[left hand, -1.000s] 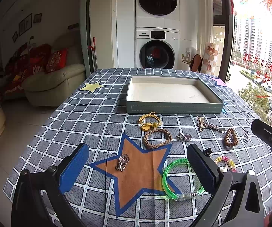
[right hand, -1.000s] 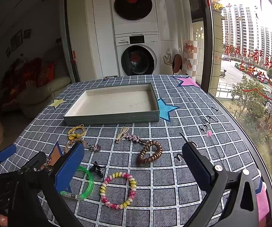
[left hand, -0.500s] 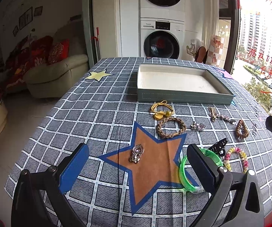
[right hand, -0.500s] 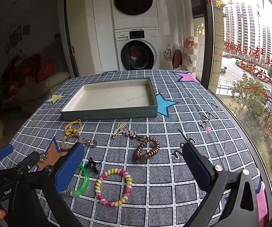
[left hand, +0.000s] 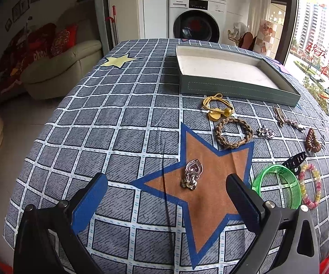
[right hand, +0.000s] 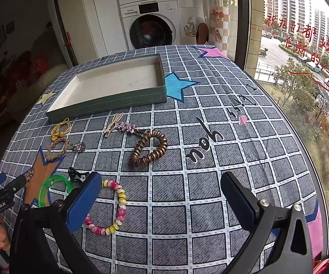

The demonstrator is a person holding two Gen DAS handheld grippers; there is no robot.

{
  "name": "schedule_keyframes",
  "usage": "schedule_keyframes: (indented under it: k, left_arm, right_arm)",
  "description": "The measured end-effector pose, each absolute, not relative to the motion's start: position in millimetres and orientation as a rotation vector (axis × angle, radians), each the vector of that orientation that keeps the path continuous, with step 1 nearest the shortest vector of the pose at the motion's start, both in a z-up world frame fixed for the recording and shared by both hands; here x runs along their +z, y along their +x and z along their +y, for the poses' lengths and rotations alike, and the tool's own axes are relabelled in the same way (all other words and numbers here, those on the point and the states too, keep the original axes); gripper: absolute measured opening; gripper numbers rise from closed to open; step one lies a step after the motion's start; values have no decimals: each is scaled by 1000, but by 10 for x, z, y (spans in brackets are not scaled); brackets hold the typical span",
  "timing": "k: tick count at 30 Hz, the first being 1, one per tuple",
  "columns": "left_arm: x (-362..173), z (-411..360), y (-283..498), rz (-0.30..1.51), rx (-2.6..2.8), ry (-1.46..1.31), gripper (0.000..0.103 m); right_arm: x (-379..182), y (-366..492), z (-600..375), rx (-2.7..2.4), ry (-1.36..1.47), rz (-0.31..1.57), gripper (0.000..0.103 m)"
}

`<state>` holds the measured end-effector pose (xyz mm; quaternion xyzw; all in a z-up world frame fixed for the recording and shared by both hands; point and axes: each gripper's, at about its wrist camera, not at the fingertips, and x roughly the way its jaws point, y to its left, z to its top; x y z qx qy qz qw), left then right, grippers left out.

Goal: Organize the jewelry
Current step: 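Grasp the silver heart pendant with the left tool while the right tool grasps the brown coiled hair tie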

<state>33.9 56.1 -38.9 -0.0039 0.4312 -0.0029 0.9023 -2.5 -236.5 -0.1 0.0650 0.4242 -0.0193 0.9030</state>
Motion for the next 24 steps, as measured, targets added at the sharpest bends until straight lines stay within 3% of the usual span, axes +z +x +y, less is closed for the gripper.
schedule_keyframes:
  k: [13,16,19,22,24]
  left_arm:
    - [-521,434,657,965,-41,7,102]
    - [-521,399,657,958,-58,13,94]
    - [-503,359,653,956,-76,23,84]
    - [-469,317,635,950,-101,35,60]
    - [-451,286,631,950,-116,46,30]
  right_arm:
    - [-336,617,-2299,-48,219,1072,103]
    - [-390,703,-2227,-62,188,1087,102]
    - [-389,741,-2153,-78,137,1085,96]
    - [-368,744,-2089,-94,91,1083,83]
    - [-344,723,-2064,-105,59,1078,63]
